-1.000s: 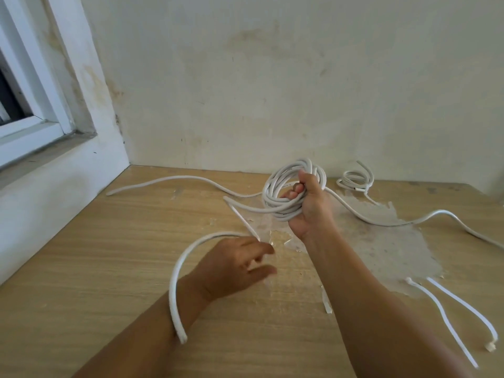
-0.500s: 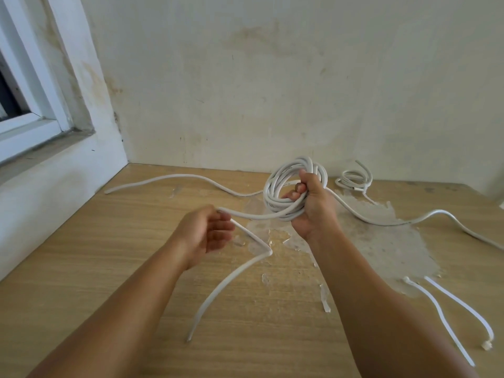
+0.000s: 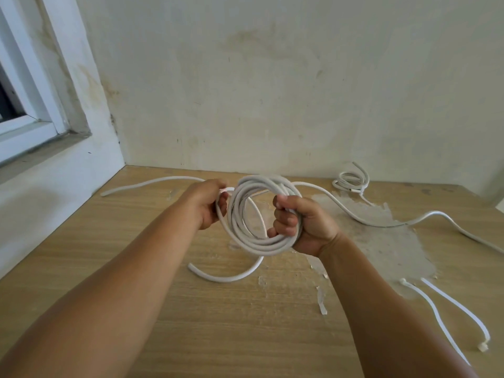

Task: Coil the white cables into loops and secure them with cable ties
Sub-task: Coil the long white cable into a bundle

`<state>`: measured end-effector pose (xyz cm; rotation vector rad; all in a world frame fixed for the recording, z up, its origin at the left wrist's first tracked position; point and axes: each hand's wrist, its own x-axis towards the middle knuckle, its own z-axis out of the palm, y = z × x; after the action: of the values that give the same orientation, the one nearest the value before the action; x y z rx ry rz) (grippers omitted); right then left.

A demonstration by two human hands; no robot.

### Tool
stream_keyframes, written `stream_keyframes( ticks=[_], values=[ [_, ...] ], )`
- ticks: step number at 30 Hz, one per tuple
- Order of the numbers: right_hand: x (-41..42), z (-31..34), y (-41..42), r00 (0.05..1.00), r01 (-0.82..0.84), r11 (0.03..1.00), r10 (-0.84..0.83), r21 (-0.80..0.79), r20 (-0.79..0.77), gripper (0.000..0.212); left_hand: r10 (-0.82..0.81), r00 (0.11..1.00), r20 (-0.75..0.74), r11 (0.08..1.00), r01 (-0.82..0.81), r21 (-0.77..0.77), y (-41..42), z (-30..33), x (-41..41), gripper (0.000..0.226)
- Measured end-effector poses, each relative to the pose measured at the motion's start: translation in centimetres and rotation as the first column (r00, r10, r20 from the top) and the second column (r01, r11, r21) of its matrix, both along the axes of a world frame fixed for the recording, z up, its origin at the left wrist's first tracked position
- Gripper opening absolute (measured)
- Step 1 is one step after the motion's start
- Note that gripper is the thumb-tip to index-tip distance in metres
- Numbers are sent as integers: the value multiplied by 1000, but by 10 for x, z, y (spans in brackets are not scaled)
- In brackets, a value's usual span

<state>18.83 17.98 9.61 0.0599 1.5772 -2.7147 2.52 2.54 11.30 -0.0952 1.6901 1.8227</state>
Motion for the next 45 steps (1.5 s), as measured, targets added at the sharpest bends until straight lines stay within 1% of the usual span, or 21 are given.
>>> stream_keyframes(
  ticks=[4, 8, 10, 12, 14, 17, 21, 23, 26, 28, 29, 31, 32, 34, 35, 36, 37, 38, 40, 43, 45],
  values=[
    [2, 3, 0, 998, -38, 990, 31, 132, 56, 19, -34, 993, -109, 993, 21, -116, 4, -1, 3, 19],
    [1, 7, 0, 979, -199, 917, 169, 347, 115, 24, -30, 983, -184, 998, 20, -55, 9, 6, 5, 19],
    [0, 4, -3, 969, -237, 873, 184, 426, 163, 25, -73, 976, -203, 996, 61, -65, 7, 13, 6, 19],
    [-1, 2, -4, 968, -234, 881, 174, 412, 179, 23, -110, 967, -228, 992, 95, -77, 6, 15, 8, 19],
    [-1, 1, -6, 972, -211, 924, 163, 320, 171, 21, -107, 933, -343, 992, 76, -102, 3, 14, 9, 21],
    [-2, 0, -5, 981, -133, 974, 103, 181, 165, 17, -110, 793, -599, 991, 43, -125, -2, 11, 14, 24],
    [-2, -4, 4, 983, -57, 994, 41, 89, 177, 18, -85, 679, -730, 993, 115, -10, -17, -4, 18, 27],
    [-1, -6, 7, 984, -39, 996, 24, 81, 176, 19, -157, 587, -794, 987, 112, -112, -22, -12, 14, 28],
    [-3, -8, 6, 982, -26, 993, 4, 118, 189, 19, -355, 378, -855, 915, -46, -400, -26, -18, 7, 30],
    [-6, -10, 3, 978, -29, 986, -6, 166, 207, 18, -427, 313, -848, 863, -139, -486, -25, -14, 8, 31],
    [-7, -10, 1, 976, -33, 981, -9, 189, 217, 18, -454, 294, -841, 840, -174, -514, -25, -10, 11, 24],
    [-10, -11, -2, 973, -45, 975, -6, 217, 232, 18, -504, 329, -799, 792, -193, -579, -24, -3, 13, 11],
    [-11, -11, -3, 972, -51, 973, -3, 224, 236, 18, -507, 408, -759, 784, -148, -603, -23, -1, 14, 10],
    [-12, -9, -6, 971, -59, 967, -1, 246, 239, 18, -431, 641, -635, 833, 12, -554, -19, 7, 17, 18],
    [-12, -8, -7, 971, -64, 963, -1, 263, 239, 18, -383, 723, -575, 863, 58, -501, -17, 11, 20, 24],
    [-12, -6, -9, 971, -68, 957, -1, 281, 238, 17, -342, 756, -558, 886, 61, -460, -16, 15, 23, 31],
    [-11, -4, -10, 972, -68, 953, -4, 295, 237, 16, -323, 728, -605, 892, 20, -452, -14, 19, 25, 38],
    [-11, -3, -12, 972, -65, 951, -9, 302, 236, 16, -329, 655, -680, 885, -36, -463, -13, 24, 26, 43],
    [-12, -1, -15, 972, -55, 950, -19, 308, 234, 16, -400, 550, -733, 871, -20, -491, -10, 33, 32, 44],
    [-12, -2, -16, 970, -43, 952, -33, 304, 239, 15, -566, 526, -635, 775, 77, -627, -4, 38, 40, 29],
    [-11, -3, -16, 969, -34, 957, -39, 288, 244, 17, -577, 513, -635, 751, 29, -659, -3, 36, 40, 39]
  ],
)
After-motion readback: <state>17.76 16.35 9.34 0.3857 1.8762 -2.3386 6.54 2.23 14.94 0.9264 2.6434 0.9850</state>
